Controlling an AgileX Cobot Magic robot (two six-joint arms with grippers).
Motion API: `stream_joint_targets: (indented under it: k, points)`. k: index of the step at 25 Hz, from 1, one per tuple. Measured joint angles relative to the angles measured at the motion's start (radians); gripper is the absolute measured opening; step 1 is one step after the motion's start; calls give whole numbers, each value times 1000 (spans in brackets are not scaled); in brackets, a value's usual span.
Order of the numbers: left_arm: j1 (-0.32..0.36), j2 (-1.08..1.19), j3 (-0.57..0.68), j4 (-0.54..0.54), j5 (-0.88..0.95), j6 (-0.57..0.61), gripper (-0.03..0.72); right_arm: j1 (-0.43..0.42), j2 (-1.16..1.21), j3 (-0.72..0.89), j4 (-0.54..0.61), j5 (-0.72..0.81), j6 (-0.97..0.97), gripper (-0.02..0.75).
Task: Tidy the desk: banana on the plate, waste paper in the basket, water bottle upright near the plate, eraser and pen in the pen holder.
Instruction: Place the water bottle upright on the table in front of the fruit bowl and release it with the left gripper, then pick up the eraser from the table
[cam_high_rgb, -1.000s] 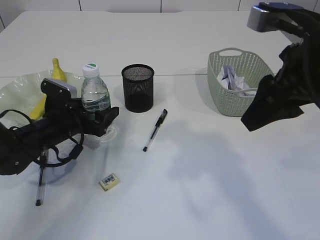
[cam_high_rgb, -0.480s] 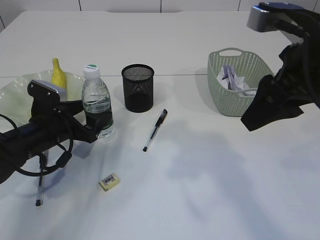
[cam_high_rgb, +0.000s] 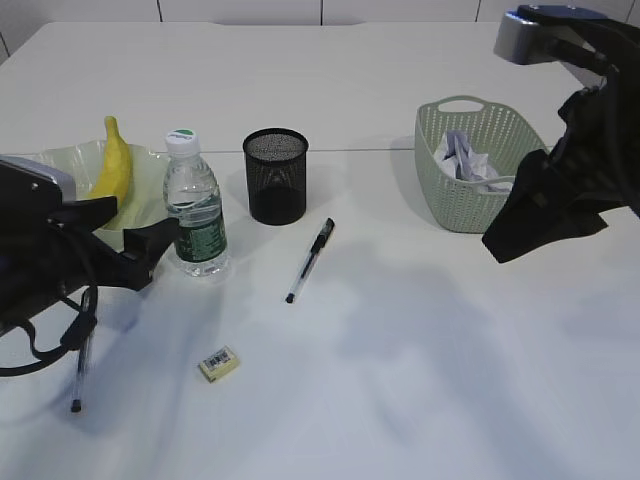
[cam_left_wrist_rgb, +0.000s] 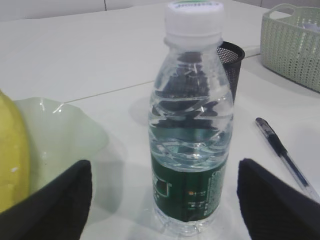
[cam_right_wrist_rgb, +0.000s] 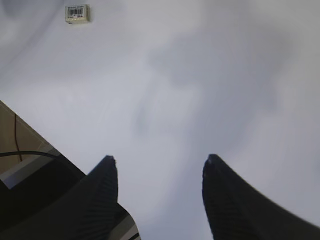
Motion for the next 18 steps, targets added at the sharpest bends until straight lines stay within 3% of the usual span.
stream_joint_targets:
  k: [12,18]
  points:
    - [0,-430,217,-103,13,6,653,0,0,0,0,0,0,403]
    - [0,-641,225,-150,262,6,642,0,0,0,0,0,0,403]
